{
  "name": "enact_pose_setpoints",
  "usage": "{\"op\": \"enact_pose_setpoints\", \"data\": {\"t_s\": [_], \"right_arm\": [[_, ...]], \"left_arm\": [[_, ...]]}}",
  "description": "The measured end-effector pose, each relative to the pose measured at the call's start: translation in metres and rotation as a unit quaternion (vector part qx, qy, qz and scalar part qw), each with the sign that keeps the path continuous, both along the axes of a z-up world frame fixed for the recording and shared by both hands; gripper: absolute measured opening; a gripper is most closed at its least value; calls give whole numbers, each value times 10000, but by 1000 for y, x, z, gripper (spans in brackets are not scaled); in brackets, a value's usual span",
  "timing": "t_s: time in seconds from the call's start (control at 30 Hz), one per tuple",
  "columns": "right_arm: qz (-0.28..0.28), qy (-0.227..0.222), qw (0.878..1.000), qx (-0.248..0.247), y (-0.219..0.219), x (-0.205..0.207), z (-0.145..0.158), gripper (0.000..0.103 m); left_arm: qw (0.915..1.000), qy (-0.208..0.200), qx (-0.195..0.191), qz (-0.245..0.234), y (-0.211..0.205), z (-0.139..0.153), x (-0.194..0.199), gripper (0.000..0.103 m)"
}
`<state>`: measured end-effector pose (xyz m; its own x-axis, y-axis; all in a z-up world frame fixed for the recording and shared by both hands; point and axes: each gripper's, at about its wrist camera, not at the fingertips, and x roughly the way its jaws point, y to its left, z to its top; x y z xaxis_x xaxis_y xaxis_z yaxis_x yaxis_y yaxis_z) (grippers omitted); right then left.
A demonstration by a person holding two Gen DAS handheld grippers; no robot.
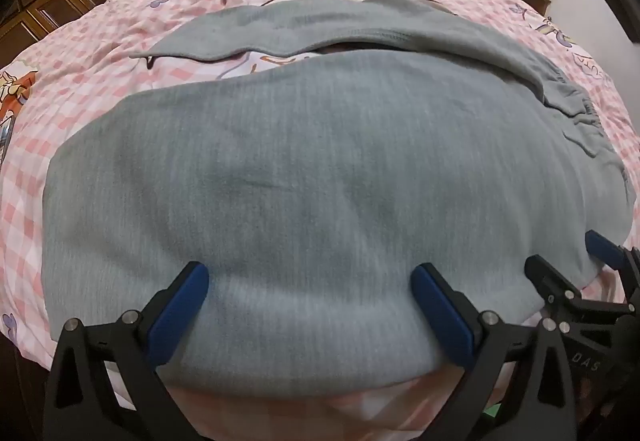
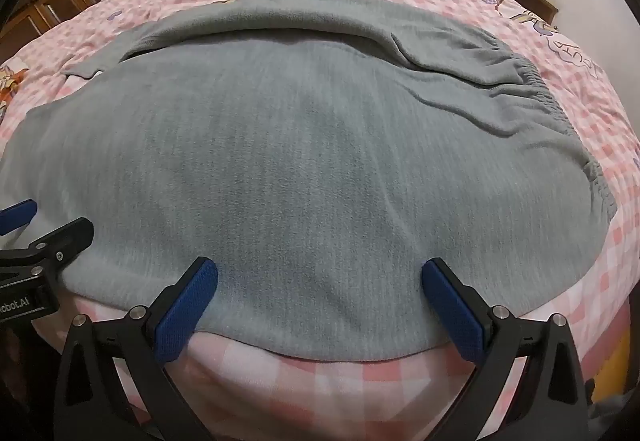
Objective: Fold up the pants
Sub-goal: 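Lower both grippers toward the waistband edge of the grey sweatpants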
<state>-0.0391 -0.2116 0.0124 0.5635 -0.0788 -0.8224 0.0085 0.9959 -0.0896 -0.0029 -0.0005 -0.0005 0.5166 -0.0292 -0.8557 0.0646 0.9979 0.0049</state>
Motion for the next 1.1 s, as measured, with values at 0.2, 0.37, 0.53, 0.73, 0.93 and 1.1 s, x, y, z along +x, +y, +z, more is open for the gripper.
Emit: {"op": "enact_pose_setpoints", "data": {"t_s": [0.2, 0.37, 0.53, 0.73, 0.93, 1.1], "right_arm": [[27, 9, 10000, 18, -3, 1, -1, 103], [40, 140, 9999, 67, -4, 7, -1, 103], [114, 241, 9995, 154, -4, 5, -1, 103], [182, 367, 9979, 493, -18, 5, 9, 97], [10, 401, 9964, 747, -44, 10, 30, 97], [-159, 389, 9969, 663, -71, 24, 50, 97]], "left_arm": [[10000, -20, -1, 5, -1, -1, -1, 103], [10000, -4, 29, -48, -3, 1, -1, 103], [9998, 4, 51, -168, -2, 2, -2, 103], [9997, 67, -41, -211, 2, 7, -2, 103], [9998, 63, -144, -91, 15, 22, 7, 103], [10000, -55, -80, -8, 28, 41, 23, 103]]}}
